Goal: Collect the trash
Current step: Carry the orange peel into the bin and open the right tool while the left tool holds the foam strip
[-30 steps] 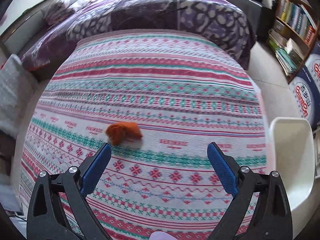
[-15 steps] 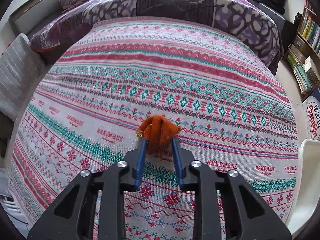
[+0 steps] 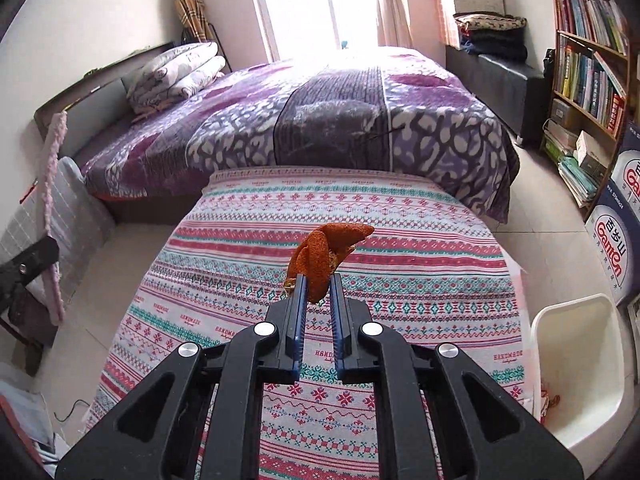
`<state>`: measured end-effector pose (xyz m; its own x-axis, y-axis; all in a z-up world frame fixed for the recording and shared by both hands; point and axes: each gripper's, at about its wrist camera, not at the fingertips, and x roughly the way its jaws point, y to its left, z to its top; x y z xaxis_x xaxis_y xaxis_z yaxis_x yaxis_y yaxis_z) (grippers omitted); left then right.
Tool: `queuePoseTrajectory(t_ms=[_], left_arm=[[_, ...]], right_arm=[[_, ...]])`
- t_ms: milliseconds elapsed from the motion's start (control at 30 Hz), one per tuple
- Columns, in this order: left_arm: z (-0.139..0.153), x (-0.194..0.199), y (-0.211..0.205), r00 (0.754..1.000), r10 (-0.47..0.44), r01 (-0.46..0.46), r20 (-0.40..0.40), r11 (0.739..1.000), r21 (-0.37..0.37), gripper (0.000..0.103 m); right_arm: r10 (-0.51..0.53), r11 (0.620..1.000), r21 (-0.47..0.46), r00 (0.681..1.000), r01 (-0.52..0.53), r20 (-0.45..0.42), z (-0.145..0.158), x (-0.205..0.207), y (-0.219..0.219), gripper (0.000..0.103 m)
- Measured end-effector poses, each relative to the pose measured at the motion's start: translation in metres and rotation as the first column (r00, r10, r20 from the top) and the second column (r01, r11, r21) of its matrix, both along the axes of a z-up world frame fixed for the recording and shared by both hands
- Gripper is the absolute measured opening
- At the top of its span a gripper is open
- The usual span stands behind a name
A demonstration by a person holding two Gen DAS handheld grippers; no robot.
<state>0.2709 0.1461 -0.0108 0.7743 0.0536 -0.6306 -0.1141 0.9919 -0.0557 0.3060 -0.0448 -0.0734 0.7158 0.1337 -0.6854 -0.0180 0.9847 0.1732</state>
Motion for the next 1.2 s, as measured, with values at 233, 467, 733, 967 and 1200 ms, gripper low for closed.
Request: queuePoseTrajectory(t_ms=[233, 467, 733, 967, 1200], left_arm=[[-0.01, -0.007, -0.034, 0.999, -0.02, 0.018, 0.037, 0.998, 0.058, 0.022], [-0.021, -0.012, -0.066, 0.997, -0.041, 0.034, 0.066, 0.994, 0.106, 0.023], [-0.022, -0.01, -0.096, 0.994, -0.082, 0.075, 0.069, 0.992, 0.101, 0.023], [-0.02, -0.011, -0.124, 0.989, -0.12, 0.112, 0.081, 0.989, 0.095, 0.023], [-0.016, -0.01, -0.15, 0.982, -0.164, 0.158, 0.093, 0.985, 0.069, 0.023]], right_arm=[[-0.097, 0.995, -0.023, 0.991, 0.099, 0.088, 0.021, -0.032, -0.027, 0.011], [-0.175, 0.982, -0.056, 0.978, 0.182, 0.113, 0.014, -0.037, -0.055, 0.011], [-0.22, 0.971, -0.064, 0.966, 0.23, 0.137, 0.021, -0.046, -0.085, 0.011], [-0.276, 0.957, -0.059, 0.953, 0.285, 0.127, 0.023, -0.055, -0.117, 0.011], [-0.341, 0.936, -0.052, 0.932, 0.349, 0.122, 0.023, -0.061, -0.148, 0.011]])
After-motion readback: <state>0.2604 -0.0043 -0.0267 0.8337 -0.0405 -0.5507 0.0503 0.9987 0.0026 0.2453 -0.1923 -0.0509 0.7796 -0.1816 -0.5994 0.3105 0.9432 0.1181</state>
